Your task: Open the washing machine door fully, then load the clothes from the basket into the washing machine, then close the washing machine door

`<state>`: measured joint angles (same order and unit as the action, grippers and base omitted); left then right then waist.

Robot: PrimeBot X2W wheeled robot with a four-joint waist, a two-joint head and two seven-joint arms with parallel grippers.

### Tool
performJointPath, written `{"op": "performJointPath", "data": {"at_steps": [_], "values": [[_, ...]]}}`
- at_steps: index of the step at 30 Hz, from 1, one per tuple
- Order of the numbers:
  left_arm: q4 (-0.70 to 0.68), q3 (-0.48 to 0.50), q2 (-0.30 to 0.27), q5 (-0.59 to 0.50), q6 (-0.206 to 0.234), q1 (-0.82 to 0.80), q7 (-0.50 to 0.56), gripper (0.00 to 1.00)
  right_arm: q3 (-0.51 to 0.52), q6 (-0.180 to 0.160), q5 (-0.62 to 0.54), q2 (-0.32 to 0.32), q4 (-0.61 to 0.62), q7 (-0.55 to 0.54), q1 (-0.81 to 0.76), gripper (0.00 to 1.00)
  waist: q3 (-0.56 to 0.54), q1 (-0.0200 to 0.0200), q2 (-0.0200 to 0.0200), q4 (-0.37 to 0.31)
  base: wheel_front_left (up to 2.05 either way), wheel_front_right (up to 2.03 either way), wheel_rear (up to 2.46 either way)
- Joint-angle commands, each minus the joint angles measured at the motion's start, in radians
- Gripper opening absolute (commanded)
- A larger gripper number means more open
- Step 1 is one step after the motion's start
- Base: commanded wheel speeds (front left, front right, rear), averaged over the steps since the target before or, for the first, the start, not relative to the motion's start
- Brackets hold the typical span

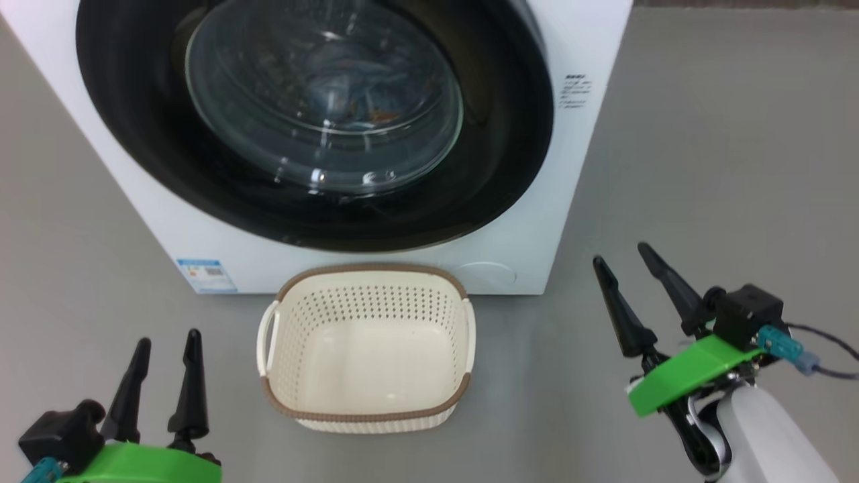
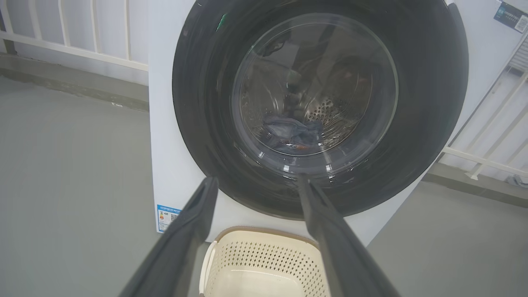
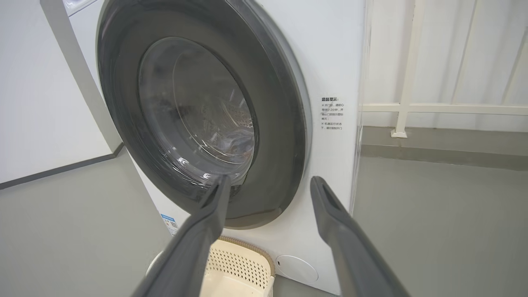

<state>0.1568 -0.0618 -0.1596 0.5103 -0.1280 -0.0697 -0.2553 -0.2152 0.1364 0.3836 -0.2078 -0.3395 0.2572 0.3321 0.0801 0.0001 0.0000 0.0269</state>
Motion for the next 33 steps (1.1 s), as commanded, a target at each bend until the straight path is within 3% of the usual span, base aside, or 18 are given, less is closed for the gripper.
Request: {"op": "performJointPath", "data": {"at_steps": [1, 14, 33], "values": [[-0.019, 0.040, -0.024, 0.003, -0.003, -0.006, -0.006, 1.00, -0.016, -0.006, 0.013, 0.003, 0.030, 0.005, -0.020, 1.00, -0.047, -0.0001, 0.0000, -0.044, 0.00, 0.00, 0.00], [-0.028, 0.036, -0.019, 0.001, -0.002, 0.034, -0.006, 1.00, 0.062, -0.006, -0.021, 0.009, 0.087, 0.005, -0.144, 1.00, -0.083, -0.0001, 0.0000, -0.080, 0.00, 0.00, 0.00], [-0.027, 0.023, -0.020, 0.001, -0.002, 0.036, -0.006, 1.00, 0.084, -0.006, -0.059, 0.027, 0.115, 0.005, -0.156, 1.00, -0.081, -0.0001, 0.0000, -0.072, 0.00, 0.00, 0.00]]}}
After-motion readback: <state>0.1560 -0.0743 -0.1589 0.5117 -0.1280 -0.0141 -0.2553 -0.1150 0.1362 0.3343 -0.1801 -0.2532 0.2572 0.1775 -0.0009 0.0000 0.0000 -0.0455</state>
